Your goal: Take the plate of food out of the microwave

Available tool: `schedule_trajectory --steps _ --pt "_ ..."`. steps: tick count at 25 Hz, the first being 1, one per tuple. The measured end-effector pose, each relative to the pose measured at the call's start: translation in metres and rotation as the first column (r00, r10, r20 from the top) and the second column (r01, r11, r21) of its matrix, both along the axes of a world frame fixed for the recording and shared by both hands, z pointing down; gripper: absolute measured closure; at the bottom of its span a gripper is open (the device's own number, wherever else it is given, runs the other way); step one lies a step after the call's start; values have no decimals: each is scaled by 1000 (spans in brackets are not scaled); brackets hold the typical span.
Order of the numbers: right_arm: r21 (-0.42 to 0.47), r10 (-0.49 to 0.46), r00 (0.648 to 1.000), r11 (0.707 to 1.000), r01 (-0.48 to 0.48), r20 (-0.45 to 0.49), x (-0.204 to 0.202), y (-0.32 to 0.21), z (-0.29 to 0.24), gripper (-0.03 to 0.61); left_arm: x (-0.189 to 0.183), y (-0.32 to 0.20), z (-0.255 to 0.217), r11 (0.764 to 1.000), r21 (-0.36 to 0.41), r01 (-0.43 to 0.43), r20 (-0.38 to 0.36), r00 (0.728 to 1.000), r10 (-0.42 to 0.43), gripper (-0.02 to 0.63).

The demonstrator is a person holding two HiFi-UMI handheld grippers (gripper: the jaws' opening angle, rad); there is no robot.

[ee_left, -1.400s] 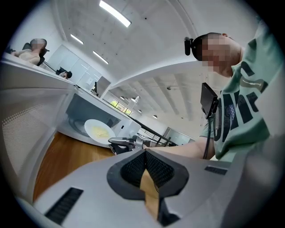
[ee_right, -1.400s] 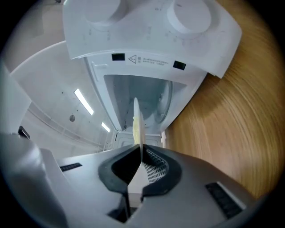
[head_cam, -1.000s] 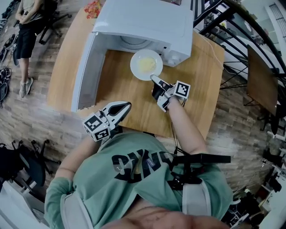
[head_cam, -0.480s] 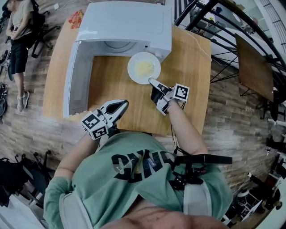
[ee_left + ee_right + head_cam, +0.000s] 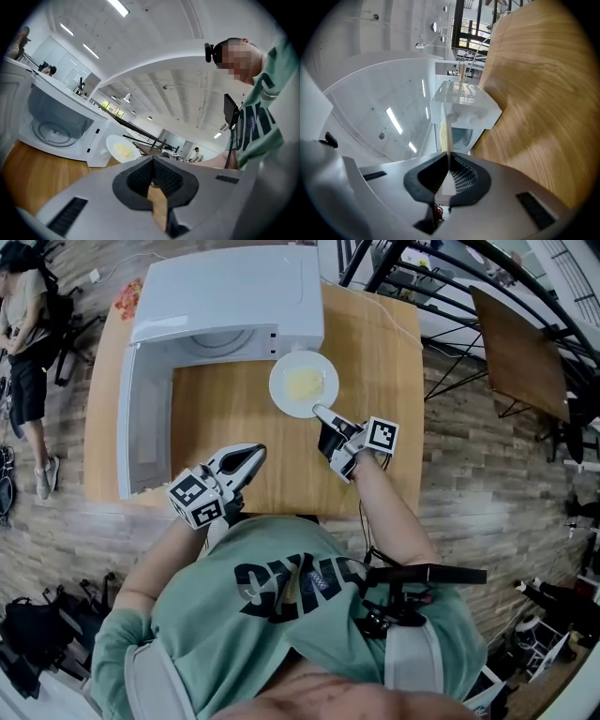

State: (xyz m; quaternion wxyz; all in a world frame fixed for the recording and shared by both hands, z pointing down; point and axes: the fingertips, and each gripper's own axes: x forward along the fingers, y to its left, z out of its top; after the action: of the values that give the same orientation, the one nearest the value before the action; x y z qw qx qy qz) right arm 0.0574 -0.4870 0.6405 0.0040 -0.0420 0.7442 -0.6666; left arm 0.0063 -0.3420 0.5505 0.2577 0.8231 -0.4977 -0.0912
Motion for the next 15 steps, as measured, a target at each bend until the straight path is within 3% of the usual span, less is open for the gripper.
schedule_trajectory --steps 15 --pt "-21 162 982 986 -165 -100 109 -33 38 560 50 -47 22 997 -17 -71 25 997 72 611"
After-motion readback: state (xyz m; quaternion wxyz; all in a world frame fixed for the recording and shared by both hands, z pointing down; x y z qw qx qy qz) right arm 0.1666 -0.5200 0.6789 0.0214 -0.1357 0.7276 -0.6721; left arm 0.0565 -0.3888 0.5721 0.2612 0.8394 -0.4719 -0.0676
